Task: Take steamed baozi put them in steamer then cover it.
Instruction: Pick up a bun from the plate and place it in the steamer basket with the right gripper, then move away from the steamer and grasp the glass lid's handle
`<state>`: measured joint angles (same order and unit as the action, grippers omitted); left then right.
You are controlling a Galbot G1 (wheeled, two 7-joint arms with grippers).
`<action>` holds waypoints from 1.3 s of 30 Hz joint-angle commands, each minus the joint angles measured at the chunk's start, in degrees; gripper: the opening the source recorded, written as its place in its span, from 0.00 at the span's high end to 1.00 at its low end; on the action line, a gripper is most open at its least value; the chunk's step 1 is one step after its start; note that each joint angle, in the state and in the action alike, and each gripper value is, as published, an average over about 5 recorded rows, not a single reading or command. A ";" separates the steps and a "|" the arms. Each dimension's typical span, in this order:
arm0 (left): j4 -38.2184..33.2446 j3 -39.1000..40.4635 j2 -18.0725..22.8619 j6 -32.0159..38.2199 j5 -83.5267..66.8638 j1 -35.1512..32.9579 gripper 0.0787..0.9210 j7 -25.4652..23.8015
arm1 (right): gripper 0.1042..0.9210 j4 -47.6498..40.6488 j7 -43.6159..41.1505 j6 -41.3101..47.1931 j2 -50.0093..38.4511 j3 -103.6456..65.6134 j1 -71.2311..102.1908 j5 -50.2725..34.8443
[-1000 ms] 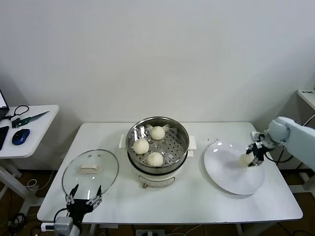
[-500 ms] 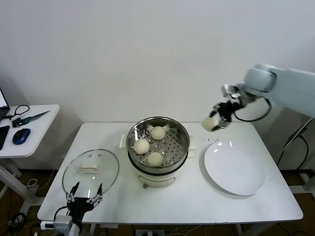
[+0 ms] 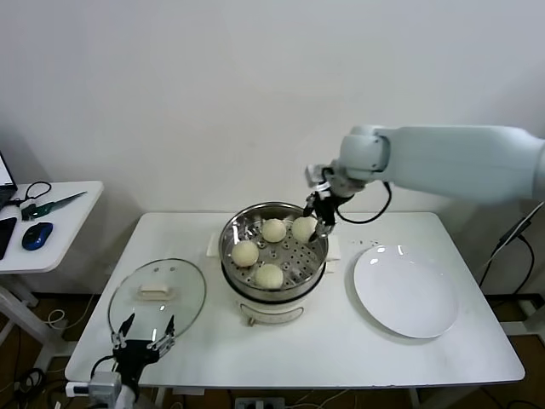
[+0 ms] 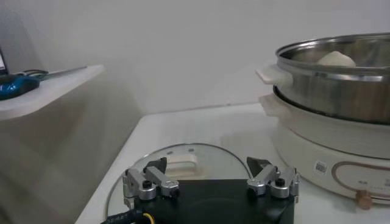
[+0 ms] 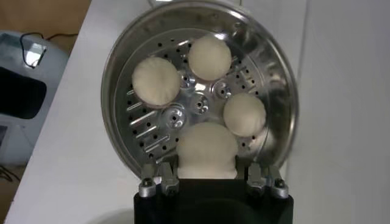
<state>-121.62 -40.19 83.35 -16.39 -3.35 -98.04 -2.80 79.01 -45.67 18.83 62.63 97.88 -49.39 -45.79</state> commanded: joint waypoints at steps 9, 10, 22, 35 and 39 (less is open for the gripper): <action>0.15 -0.21 -0.01 -0.02 -0.43 0.04 0.12 0.06 | 0.36 -6.36 3.85 1.83 5.55 -2.22 11.66 6.59; 0.22 -0.23 -0.03 0.00 -0.48 0.05 0.12 0.07 | 0.36 -6.38 3.75 1.81 5.63 -2.17 11.59 6.74; 0.38 -0.11 -0.02 -0.07 -0.59 0.12 0.12 0.07 | 0.35 -5.89 2.44 0.96 5.51 -1.35 10.41 7.35; -0.50 -0.11 -0.45 -1.34 -0.22 -0.23 0.12 -0.75 | 0.12 -3.67 0.74 -0.71 -4.20 -10.93 4.01 -4.56; -0.73 -0.25 -0.62 -1.57 -0.13 0.05 0.12 -0.67 | 0.12 -1.71 11.69 0.27 -11.57 -21.60 8.29 -7.80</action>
<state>-122.27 -40.64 82.45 -17.66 -3.41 -97.67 -3.34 75.56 -43.34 18.76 61.40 89.80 -42.85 -46.72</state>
